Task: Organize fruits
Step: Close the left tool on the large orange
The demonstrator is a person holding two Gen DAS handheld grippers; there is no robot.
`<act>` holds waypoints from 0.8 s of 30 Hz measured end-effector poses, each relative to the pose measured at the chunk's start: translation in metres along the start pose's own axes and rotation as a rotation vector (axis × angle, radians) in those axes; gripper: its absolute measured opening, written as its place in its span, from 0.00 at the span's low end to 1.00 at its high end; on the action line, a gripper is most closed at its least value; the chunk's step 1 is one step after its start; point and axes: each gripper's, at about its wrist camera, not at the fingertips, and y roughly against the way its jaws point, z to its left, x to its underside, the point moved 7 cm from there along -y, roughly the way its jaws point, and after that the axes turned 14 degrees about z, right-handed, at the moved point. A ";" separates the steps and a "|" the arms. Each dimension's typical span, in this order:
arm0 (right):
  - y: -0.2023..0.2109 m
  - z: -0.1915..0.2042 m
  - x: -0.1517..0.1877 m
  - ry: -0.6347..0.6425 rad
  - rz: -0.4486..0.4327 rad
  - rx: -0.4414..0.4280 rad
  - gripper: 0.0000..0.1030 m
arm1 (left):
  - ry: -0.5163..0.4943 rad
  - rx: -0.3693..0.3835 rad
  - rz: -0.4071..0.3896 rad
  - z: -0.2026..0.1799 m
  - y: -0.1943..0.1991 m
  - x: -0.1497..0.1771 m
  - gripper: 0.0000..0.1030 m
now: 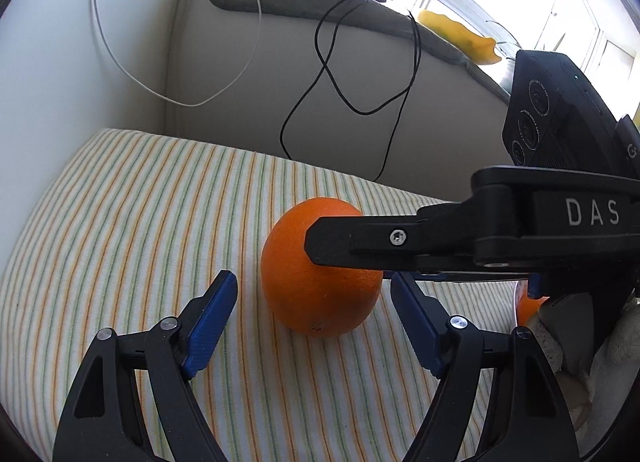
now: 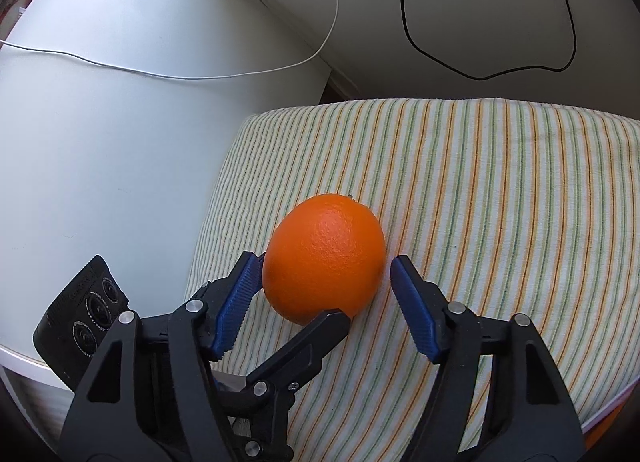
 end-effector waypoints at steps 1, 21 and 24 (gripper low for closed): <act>-0.002 0.001 -0.001 0.001 0.002 0.002 0.66 | 0.000 -0.002 0.002 0.000 -0.001 0.000 0.75; -0.021 0.012 -0.001 0.057 -0.025 0.033 0.65 | -0.014 -0.027 -0.009 -0.006 0.002 0.006 0.61; -0.021 0.015 0.003 0.068 -0.020 0.027 0.65 | -0.013 -0.030 -0.011 -0.006 0.005 0.010 0.61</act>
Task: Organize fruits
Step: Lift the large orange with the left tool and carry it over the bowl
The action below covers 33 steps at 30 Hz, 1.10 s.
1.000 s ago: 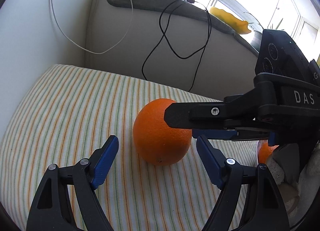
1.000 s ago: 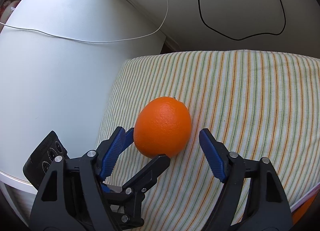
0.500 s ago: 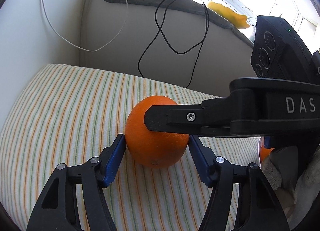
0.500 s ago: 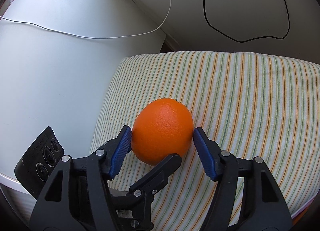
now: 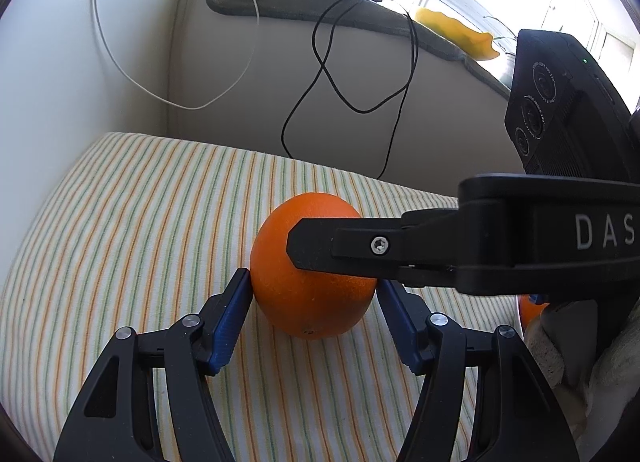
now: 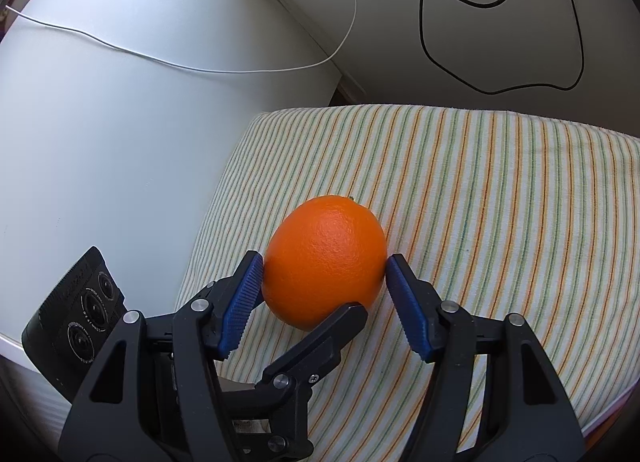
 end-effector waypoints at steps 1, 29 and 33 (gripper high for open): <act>0.000 0.000 0.003 0.002 0.002 -0.002 0.65 | 0.000 -0.002 0.000 -0.001 0.000 -0.001 0.61; 0.081 0.016 0.106 0.092 -0.146 -0.004 0.65 | -0.098 -0.036 -0.119 -0.085 0.064 0.038 0.62; 0.096 0.005 0.120 0.082 -0.172 -0.003 0.65 | -0.122 -0.021 -0.131 -0.109 0.067 0.040 0.62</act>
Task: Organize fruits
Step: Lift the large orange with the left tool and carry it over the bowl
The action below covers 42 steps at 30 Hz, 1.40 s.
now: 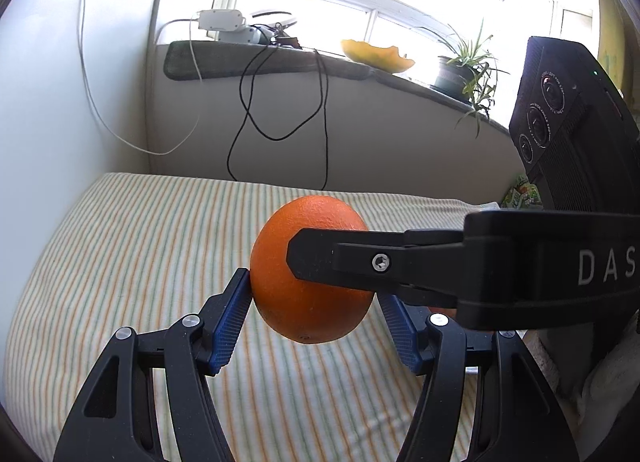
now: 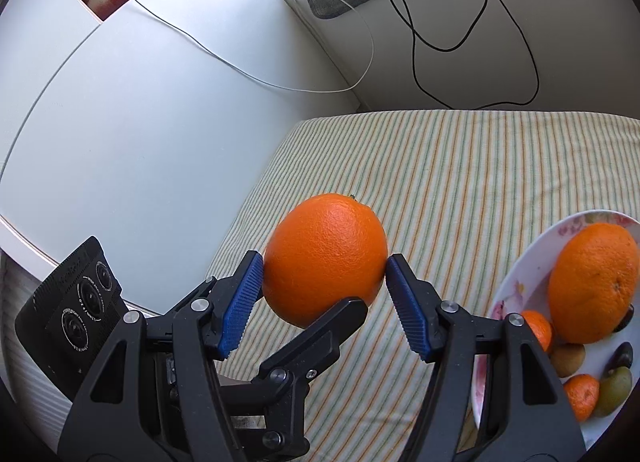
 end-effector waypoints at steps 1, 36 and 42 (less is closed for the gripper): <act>0.009 -0.002 0.003 0.000 -0.009 0.003 0.65 | -0.007 0.005 -0.002 -0.007 0.000 -0.002 0.62; 0.143 -0.118 0.068 -0.188 -0.135 0.062 0.65 | -0.235 0.151 0.076 -0.156 -0.030 0.008 0.62; 0.135 -0.133 0.070 -0.216 -0.107 0.038 0.65 | -0.239 0.135 0.112 -0.156 -0.039 0.013 0.62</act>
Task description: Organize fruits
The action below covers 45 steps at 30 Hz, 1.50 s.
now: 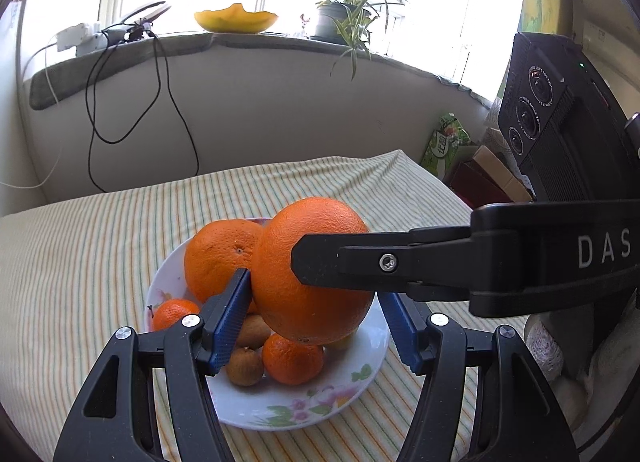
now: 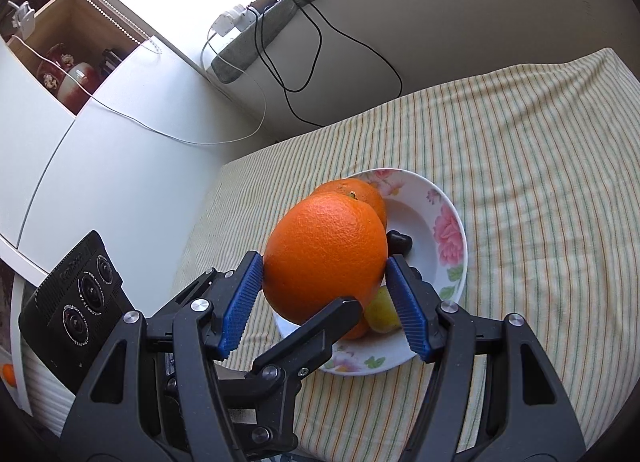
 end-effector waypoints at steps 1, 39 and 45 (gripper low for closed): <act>-0.001 -0.002 0.000 -0.002 0.006 -0.001 0.65 | -0.002 -0.011 0.009 0.000 -0.002 0.001 0.62; 0.017 -0.005 0.017 0.159 -0.137 0.239 0.84 | 0.044 -0.104 -0.044 0.031 0.033 0.022 0.78; 0.028 -0.010 0.026 0.193 -0.183 0.296 0.84 | 0.063 -0.130 -0.041 0.034 0.036 0.029 0.78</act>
